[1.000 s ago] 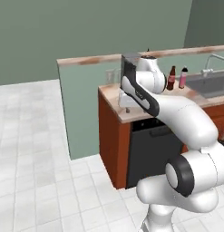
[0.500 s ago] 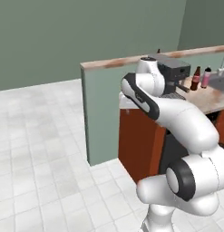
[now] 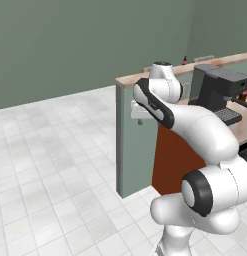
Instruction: Place the large bottle from the dining counter next to the other large bottle outside the sink, and place the small bottle from the dining counter next to the other small bottle inside the sink.
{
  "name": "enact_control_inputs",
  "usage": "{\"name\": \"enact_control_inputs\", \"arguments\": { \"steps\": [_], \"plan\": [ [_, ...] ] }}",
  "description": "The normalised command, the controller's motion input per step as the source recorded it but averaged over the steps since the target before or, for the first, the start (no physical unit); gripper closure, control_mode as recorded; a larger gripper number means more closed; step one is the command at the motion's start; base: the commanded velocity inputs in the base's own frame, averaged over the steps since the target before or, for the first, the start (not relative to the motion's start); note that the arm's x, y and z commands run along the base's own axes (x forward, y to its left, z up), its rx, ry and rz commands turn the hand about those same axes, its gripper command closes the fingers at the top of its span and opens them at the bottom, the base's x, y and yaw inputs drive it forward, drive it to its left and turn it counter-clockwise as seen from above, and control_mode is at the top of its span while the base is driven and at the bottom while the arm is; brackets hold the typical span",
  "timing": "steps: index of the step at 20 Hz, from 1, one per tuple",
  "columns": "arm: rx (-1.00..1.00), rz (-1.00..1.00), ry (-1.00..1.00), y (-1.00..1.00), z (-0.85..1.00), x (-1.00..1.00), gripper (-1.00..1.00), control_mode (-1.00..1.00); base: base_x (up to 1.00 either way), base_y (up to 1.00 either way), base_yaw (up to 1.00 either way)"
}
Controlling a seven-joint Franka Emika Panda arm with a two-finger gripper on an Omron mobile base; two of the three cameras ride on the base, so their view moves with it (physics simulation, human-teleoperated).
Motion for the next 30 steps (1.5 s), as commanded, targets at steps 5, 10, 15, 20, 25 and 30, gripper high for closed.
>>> {"name": "enact_control_inputs", "arguments": {
  "steps": [5, 10, 15, 20, 25, 30],
  "plan": [
    [0.00, 0.00, 0.00, 0.00, 0.00, 0.00, -1.00, 1.00, 0.16, 1.00, -0.27],
    [0.00, 0.00, 0.00, 0.00, 0.00, 0.00, -1.00, 1.00, 0.40, 1.00, -0.36],
    [0.00, 0.00, 0.00, 0.00, 0.00, 0.00, -1.00, 1.00, 0.57, 1.00, -0.41],
    [0.00, 0.00, 0.00, 0.00, 0.00, 0.00, -1.00, 1.00, 0.58, 1.00, -0.44],
    [0.00, 0.00, 0.00, 0.00, 0.00, 0.00, -1.00, 1.00, 0.54, 1.00, -0.43],
    [0.00, 0.00, 0.00, 0.00, 0.00, 0.00, -1.00, 1.00, 0.53, 1.00, -0.47]
  ]
}}
